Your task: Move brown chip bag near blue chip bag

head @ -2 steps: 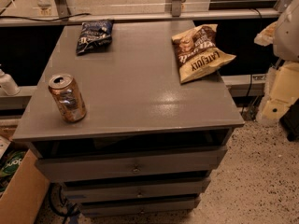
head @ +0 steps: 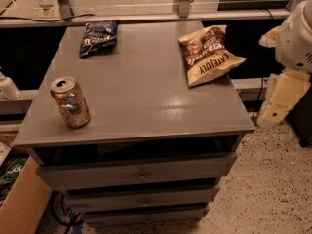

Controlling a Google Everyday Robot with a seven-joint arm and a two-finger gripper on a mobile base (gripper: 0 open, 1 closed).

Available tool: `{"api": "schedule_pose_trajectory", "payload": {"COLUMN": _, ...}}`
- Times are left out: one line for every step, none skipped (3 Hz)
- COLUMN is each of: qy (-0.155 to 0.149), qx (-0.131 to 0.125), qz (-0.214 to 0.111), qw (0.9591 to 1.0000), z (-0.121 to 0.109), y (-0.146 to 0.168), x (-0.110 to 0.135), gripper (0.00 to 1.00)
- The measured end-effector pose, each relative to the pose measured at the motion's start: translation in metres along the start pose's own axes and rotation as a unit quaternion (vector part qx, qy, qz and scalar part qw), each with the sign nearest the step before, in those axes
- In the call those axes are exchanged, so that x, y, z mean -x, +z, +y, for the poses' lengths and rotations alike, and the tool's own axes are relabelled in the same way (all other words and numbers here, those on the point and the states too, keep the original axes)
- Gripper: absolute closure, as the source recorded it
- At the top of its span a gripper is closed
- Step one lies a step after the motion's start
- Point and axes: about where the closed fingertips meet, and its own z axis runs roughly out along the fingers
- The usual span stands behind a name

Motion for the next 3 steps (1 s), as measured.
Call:
{"api": "schedule_pose_trajectory", "payload": {"qy": -0.004, "qx": -0.035, "qz": -0.017, "qw": 0.9993, "z": -0.029, "y": 0.037, "x": 0.009, "gripper": 0.0}}
{"api": "schedule_pose_trajectory", "payload": {"qy": -0.013, "qx": -0.069, "qz": -0.036, "qw": 0.9969, "z": -0.062, "y": 0.067, "x": 0.025, "gripper": 0.0}}
{"api": "schedule_pose_trajectory", "payload": {"qy": -0.016, "qx": -0.096, "qz": -0.052, "qw": 0.9939, "z": -0.098, "y": 0.097, "x": 0.039, "gripper": 0.0}}
